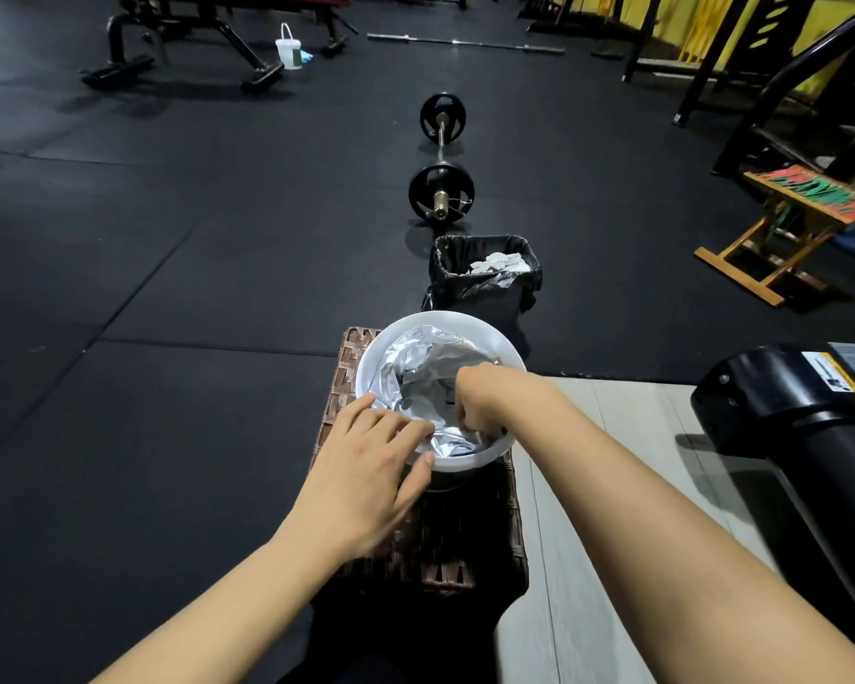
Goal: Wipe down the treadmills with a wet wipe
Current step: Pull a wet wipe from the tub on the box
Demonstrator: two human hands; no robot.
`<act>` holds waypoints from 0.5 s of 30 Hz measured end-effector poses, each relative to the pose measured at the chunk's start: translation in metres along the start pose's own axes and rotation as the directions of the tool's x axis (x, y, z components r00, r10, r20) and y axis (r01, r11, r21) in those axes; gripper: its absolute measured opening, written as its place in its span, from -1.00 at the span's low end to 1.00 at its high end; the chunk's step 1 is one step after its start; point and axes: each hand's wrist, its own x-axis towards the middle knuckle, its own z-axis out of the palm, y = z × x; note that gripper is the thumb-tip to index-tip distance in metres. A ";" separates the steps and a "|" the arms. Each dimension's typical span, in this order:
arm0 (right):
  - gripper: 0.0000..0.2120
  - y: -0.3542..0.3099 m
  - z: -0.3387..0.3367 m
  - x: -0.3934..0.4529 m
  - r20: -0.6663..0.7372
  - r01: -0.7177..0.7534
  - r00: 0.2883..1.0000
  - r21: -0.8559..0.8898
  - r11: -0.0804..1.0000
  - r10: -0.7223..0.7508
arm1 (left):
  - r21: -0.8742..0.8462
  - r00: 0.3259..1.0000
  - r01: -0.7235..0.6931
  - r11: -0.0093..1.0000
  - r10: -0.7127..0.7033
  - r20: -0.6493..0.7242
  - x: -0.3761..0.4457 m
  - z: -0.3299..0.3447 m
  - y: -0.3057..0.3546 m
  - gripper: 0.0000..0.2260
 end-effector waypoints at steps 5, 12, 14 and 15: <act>-0.75 -0.005 0.006 0.007 0.062 -0.003 0.998 -0.046 0.999 0.006 | 0.026 1.000 -0.008 1.000 0.008 0.005 0.001 0.000 0.003 -0.70; -0.60 -0.014 0.021 0.020 0.083 -0.009 0.997 -0.031 0.999 0.012 | 0.012 0.999 -0.006 1.000 0.006 -0.043 -0.013 0.003 0.004 -0.71; -0.54 -0.021 0.020 0.018 0.051 -0.026 0.998 -0.026 0.999 0.028 | 0.012 0.999 -0.003 1.000 0.003 -0.048 -0.016 0.004 0.004 -0.71; -0.54 -0.025 0.018 0.015 0.063 -0.028 0.998 -0.019 0.999 0.030 | 0.016 0.999 0.002 1.000 -0.001 -0.051 -0.017 0.005 0.003 -0.71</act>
